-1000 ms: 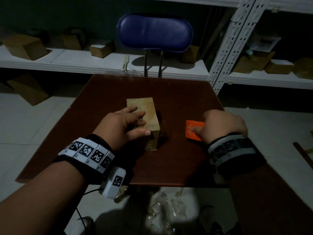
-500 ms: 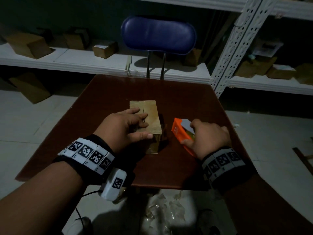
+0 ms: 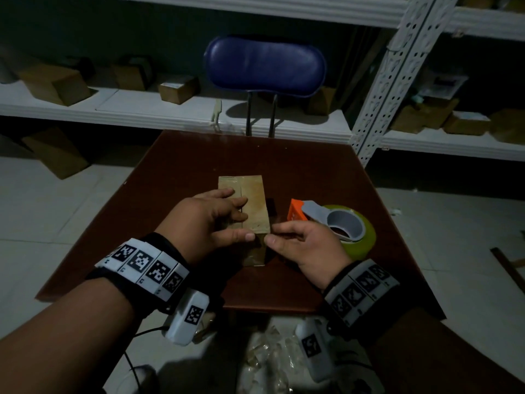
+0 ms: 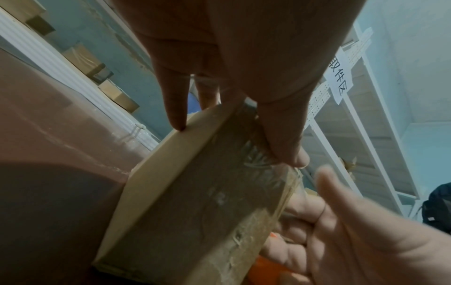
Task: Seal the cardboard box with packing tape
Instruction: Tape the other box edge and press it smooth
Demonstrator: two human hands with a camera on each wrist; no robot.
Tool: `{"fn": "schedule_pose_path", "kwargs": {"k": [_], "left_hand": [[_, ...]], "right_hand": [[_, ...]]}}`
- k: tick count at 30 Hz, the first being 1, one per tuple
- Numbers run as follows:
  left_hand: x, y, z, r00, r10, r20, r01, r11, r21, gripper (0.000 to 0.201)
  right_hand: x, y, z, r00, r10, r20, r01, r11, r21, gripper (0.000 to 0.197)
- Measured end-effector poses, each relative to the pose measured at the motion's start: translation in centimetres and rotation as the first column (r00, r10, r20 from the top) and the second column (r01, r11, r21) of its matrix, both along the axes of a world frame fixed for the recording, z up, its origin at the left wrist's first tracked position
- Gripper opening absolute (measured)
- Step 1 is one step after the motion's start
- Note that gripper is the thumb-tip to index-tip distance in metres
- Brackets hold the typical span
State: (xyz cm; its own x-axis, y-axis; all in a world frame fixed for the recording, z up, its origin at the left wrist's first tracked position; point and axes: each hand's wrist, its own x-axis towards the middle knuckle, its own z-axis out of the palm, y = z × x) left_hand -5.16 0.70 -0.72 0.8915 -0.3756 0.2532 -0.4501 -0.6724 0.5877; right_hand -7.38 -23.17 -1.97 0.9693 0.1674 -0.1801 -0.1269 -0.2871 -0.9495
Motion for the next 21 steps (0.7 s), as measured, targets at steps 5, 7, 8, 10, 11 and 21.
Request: {"fn": "schedule_pose_path", "kwargs": {"k": [5,7,8,10,11,21], "left_hand": [[-0.2,-0.1,0.2,1.0,0.009,-0.018,-0.009,1.0,-0.023,0.058],[-0.3,-0.2,0.2,1.0,0.015,-0.019,-0.015,1.0,-0.025,0.057],[-0.3,-0.2,0.2,1.0,0.014,-0.016,-0.014,1.0,-0.022,0.057],[-0.2,-0.1,0.1,1.0,0.012,-0.016,-0.013,1.0,-0.024,0.061],[-0.2,0.0,0.1,1.0,0.011,-0.019,-0.012,1.0,-0.028,0.062],[-2.5,1.1,-0.1,0.964,0.205,-0.167,-0.239,0.948,-0.21,0.097]], "right_hand": [[-0.1,0.0,-0.6,0.985,-0.095,0.144,0.086,0.994,0.064,0.008],[-0.1,0.1,-0.8,0.983,-0.105,0.149,0.088,0.989,0.118,0.01],[-0.1,0.2,-0.9,0.984,-0.109,0.137,0.087,0.984,0.154,0.011],[-0.3,0.4,-1.0,0.986,-0.101,0.136,0.073,0.977,0.2,0.011],[-0.3,0.4,-1.0,0.986,-0.097,0.137,0.067,0.976,0.207,0.01],[0.0,0.3,-1.4,0.984,-0.1,0.15,0.067,0.975,0.214,0.015]]}}
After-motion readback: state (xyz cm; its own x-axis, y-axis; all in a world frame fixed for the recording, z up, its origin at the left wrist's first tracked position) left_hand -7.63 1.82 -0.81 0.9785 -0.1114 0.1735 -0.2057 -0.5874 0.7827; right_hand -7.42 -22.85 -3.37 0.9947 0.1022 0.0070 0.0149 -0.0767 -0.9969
